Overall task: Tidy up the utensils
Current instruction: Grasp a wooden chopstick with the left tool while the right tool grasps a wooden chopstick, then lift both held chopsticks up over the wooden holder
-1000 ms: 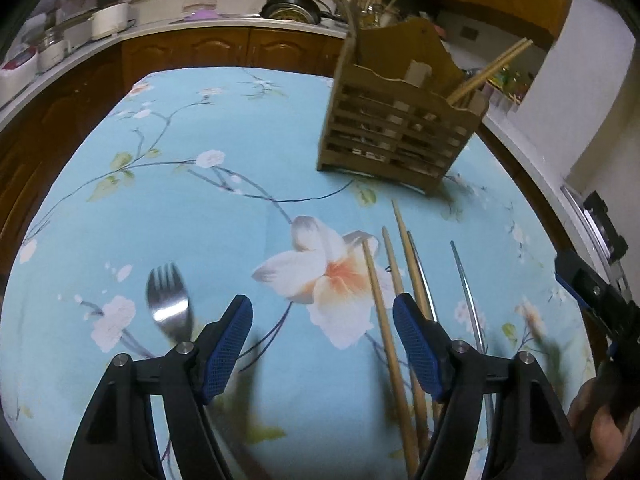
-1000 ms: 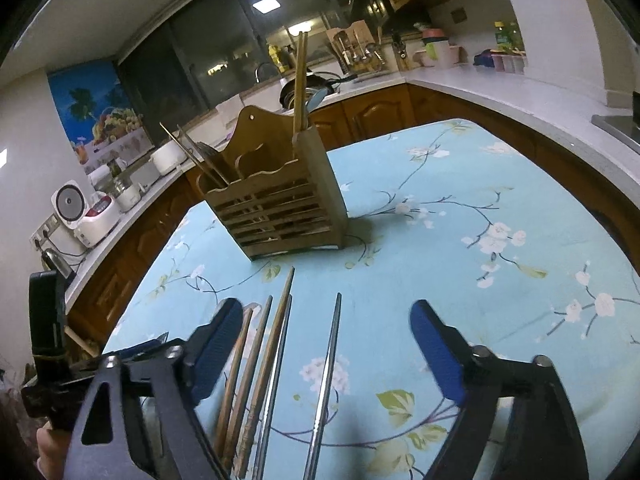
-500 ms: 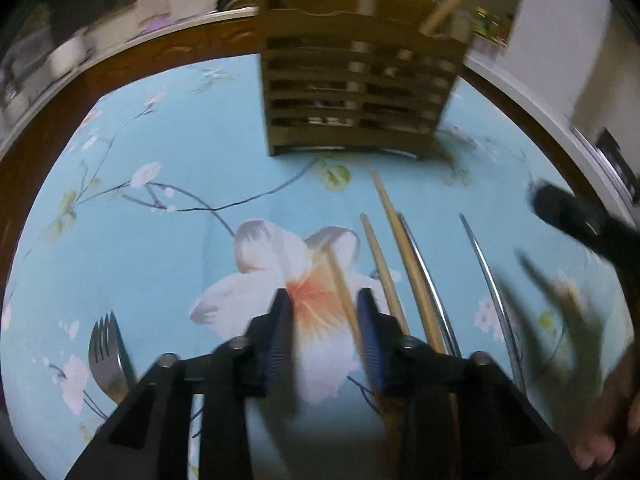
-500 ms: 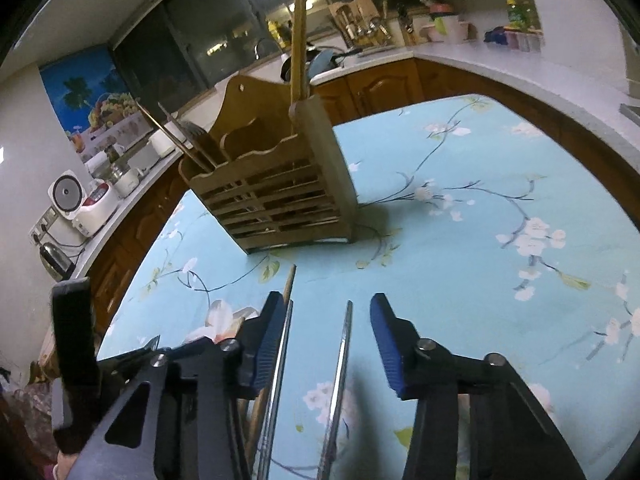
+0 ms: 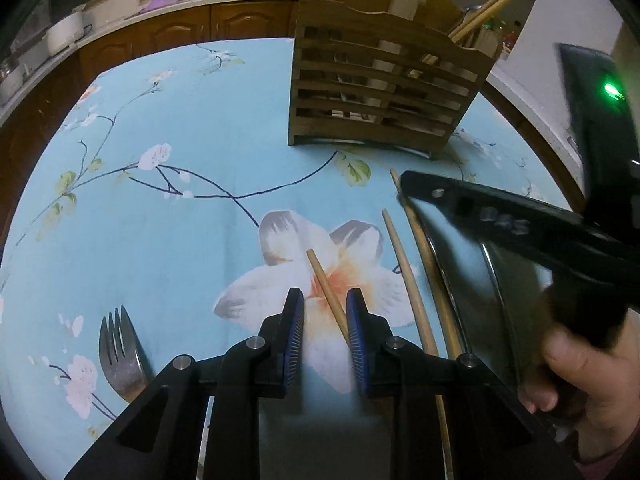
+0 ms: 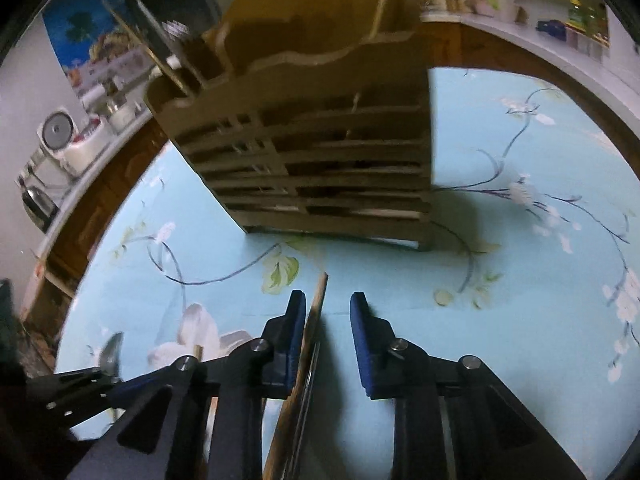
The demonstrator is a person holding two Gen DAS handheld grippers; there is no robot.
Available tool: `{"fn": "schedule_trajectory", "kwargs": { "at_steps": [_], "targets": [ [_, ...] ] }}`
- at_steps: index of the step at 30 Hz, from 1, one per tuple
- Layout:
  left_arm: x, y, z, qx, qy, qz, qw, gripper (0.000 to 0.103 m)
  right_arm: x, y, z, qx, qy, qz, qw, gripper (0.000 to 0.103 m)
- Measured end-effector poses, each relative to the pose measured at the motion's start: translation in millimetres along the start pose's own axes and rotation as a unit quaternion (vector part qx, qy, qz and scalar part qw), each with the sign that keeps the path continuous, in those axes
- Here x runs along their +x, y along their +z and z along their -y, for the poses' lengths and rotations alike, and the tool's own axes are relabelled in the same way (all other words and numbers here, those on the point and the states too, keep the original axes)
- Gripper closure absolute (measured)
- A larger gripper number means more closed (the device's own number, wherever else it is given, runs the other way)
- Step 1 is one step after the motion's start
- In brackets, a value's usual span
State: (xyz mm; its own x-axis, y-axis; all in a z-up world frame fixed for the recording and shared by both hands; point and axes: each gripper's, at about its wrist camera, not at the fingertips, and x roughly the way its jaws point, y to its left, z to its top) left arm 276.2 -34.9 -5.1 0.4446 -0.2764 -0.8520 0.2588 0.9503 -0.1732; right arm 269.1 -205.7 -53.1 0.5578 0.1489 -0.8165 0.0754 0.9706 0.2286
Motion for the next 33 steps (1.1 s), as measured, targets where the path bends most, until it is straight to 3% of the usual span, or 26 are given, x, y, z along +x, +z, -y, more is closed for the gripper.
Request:
{"fn": "schedule_trajectory", "kwargs": {
  "at_steps": [3,6,10,15,24,33],
  "targets": [
    [1,0,5,0.009,0.012,0.006,0.9999,0.083,4,1,-11,-0.031,-0.021,-0.002,0.999,0.083],
    [3,0,13,0.028,0.034,0.014,0.9989,0.093,5,-1,-19,-0.059,-0.038,-0.004,0.998,0.095],
    [2,0,10,0.021,0.025,0.017,0.9993,0.098,1,-3,-19,-0.058,-0.026,-0.003,0.998,0.097],
    [-12,-3,-3,-0.007,-0.001,0.028,0.9996,0.1,-37,-7,-5,-0.021,0.012,0.027,0.999,0.098],
    [-77,-5,-18,-0.035,-0.046,0.091,0.9942,0.1,-118,-9,6,0.012,0.052,0.102,0.993,0.099],
    [-152,-10,-23,-0.032,-0.067,0.168,0.983,0.1,-179,4,-3,0.02,0.068,0.178,0.982,0.099]
  ]
}}
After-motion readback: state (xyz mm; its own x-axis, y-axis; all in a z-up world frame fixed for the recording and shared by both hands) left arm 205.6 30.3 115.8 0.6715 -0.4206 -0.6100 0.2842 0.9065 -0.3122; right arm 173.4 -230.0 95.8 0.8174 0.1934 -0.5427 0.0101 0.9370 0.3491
